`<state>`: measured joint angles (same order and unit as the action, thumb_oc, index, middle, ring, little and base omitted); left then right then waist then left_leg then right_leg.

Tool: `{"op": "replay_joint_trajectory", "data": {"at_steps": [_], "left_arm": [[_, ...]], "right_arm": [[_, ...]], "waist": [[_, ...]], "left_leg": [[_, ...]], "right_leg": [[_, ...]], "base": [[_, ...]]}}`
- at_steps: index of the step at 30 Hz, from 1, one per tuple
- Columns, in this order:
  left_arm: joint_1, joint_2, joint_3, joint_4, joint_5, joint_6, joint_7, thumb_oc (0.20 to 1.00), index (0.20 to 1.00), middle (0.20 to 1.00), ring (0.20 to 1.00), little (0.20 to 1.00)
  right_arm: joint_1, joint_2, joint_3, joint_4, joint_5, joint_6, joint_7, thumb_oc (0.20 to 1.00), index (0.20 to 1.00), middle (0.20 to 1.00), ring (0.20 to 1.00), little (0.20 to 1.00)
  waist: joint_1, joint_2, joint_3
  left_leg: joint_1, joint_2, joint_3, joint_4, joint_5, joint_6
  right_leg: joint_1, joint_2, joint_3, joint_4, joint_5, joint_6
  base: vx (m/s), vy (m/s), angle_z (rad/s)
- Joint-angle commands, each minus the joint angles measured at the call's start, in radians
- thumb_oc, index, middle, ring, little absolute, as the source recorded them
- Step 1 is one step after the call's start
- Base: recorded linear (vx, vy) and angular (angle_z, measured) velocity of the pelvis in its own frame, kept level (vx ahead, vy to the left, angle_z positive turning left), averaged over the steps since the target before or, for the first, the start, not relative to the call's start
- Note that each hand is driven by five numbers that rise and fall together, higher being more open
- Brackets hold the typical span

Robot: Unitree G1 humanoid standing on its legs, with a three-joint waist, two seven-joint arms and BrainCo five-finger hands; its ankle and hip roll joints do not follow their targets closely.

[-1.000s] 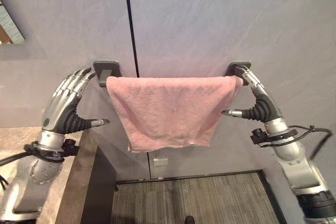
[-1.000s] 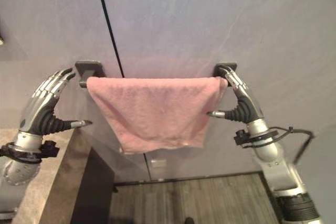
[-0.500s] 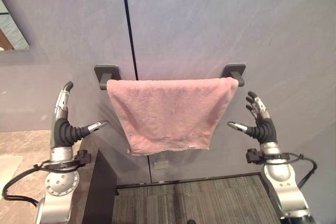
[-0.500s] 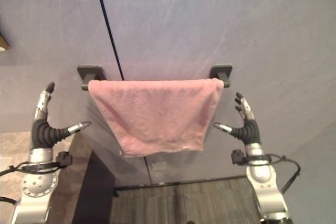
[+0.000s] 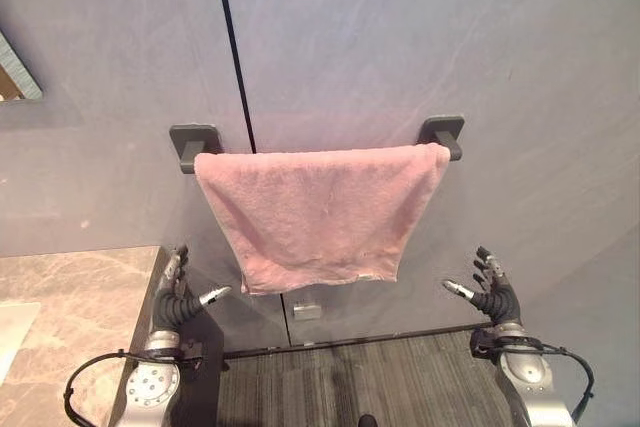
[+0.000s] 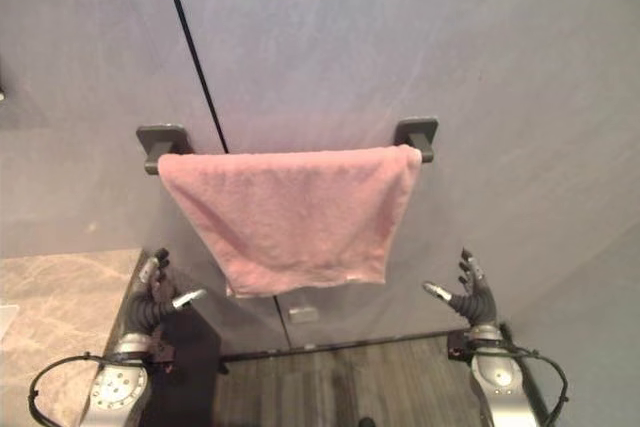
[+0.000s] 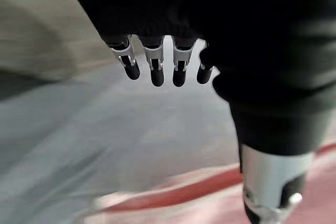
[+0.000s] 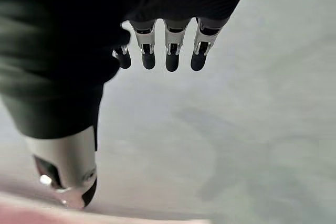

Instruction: Put brush and paste in cup on sink, flatten towel.

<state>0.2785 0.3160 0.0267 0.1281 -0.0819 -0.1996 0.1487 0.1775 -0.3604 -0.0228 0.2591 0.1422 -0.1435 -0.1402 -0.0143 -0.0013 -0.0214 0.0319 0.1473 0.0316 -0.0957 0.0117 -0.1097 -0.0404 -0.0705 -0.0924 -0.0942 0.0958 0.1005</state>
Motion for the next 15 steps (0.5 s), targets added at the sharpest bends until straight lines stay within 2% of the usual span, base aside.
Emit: {"op": "replay_joint_trajectory", "data": {"at_steps": [1,2,5,6,15], "left_arm": [[-0.038,0.041,-0.030,0.042,-0.041,-0.029,-0.003,1.000,1.000,1.000,1.000,1.000],[-0.047,0.038,-0.052,0.104,-0.043,-0.025,-0.001,1.000,1.000,1.000,1.000,1.000],[-0.058,0.035,-0.071,0.169,-0.049,-0.013,-0.008,1.000,1.000,1.000,1.000,1.000],[-0.066,0.035,-0.082,0.215,-0.044,-0.012,-0.002,1.000,1.000,1.000,1.000,1.000],[-0.106,0.010,-0.110,0.451,-0.041,0.011,0.024,1.000,1.000,1.000,1.000,1.000]], "right_arm": [[-0.058,0.017,-0.012,0.040,-0.001,-0.036,-0.043,1.000,1.000,1.000,1.000,1.000],[-0.079,0.034,0.010,0.133,0.039,-0.036,-0.041,1.000,1.000,1.000,1.000,1.000],[-0.097,0.029,0.039,0.190,0.023,-0.025,-0.037,1.000,1.000,1.000,1.000,1.000],[-0.118,0.042,0.056,0.261,0.060,-0.025,-0.032,1.000,1.000,1.000,1.000,1.000],[-0.169,0.052,0.122,0.432,0.059,-0.007,-0.023,1.000,1.000,1.000,1.000,1.000]], "waist": [[0.004,-0.033,-0.022],[0.006,-0.037,-0.023],[0.008,-0.039,-0.021],[0.010,-0.042,-0.020],[0.017,-0.051,-0.021]], "left_leg": [[-0.029,-0.001,0.020,0.008,0.031,-0.001],[-0.030,-0.002,0.016,0.008,0.031,-0.001],[-0.032,-0.002,0.012,0.008,0.033,-0.002],[-0.033,-0.001,0.010,0.008,0.035,-0.002],[-0.037,0.001,0.004,0.008,0.037,-0.001]], "right_leg": [[0.024,-0.066,-0.061,0.007,-0.026,0.051],[0.024,-0.066,-0.063,0.007,-0.025,0.051],[0.026,-0.067,-0.067,0.007,-0.025,0.052],[0.026,-0.068,-0.070,0.007,-0.024,0.053],[0.026,-0.068,-0.073,0.007,-0.022,0.054]], "base": [[0.00,0.000,0.00],[0.00,0.000,0.00],[0.00,0.002,0.04],[0.00,-0.001,0.10],[0.00,0.002,0.06]]}}
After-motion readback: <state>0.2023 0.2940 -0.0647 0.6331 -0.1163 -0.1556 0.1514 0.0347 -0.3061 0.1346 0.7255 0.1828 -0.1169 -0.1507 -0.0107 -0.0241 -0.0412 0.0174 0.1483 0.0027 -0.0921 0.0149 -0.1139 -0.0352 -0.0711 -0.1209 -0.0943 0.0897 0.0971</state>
